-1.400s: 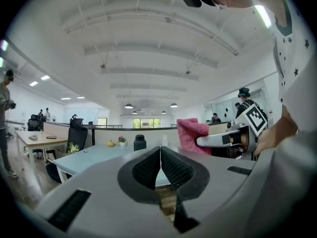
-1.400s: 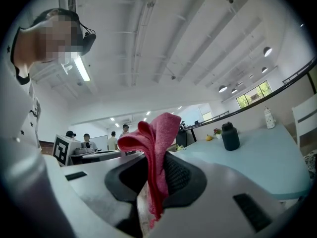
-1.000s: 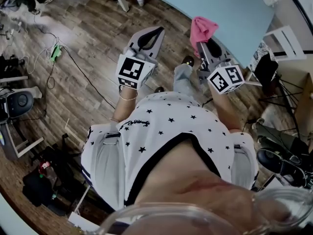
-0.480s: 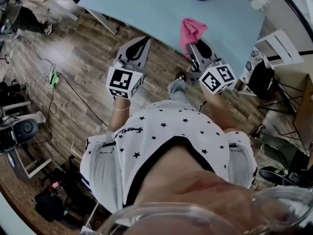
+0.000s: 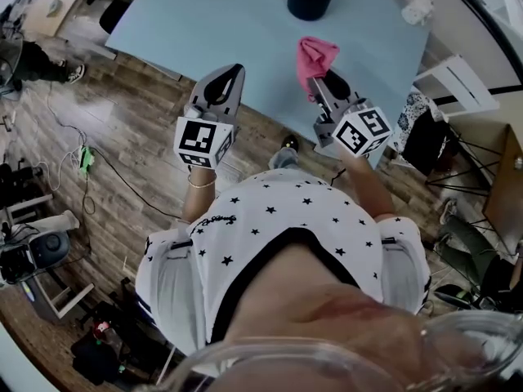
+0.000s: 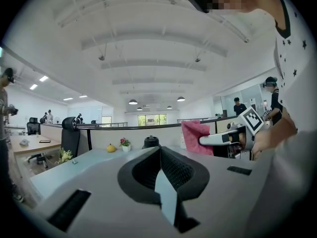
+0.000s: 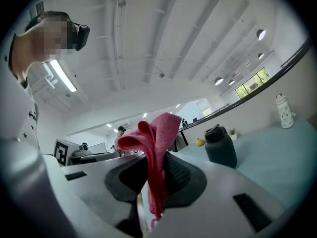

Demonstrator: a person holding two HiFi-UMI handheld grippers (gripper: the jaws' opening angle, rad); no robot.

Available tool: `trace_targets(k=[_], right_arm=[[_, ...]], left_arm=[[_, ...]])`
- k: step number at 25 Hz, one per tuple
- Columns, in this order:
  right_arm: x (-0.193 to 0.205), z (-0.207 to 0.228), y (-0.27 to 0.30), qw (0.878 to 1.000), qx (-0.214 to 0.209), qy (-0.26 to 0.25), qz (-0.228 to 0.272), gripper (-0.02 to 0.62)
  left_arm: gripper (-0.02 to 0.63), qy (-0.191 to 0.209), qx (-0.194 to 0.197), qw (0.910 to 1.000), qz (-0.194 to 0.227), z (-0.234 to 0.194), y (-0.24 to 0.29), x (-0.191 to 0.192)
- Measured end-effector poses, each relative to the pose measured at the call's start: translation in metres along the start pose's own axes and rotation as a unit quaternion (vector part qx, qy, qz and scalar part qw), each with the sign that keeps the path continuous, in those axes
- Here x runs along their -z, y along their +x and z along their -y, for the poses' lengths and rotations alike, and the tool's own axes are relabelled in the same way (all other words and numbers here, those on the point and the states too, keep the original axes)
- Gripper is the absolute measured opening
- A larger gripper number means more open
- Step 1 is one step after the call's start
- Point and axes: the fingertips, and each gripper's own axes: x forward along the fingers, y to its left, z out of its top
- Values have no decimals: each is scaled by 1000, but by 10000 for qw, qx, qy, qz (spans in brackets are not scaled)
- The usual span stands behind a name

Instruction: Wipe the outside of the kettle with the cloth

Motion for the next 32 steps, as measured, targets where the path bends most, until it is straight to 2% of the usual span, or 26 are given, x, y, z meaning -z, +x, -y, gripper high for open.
trace_targets(k=[10,17,23,32], right_arm=[[-35,74,18,9999,123,-64,25,69],[-50,99,29,9990,417,-6,158,67],[-58,135,59,9946,998,-277,23,67],[-58,199,110,9805,1936,-107,-331,67]], left_arm=[[29,56,80,9999,62,-8,81,-17],[29,231,126,9996,110,-20,87,-30],[29,103,344,9993,-70,-55,108,-25],[29,160,987,9949,-91,-90,171,-30]])
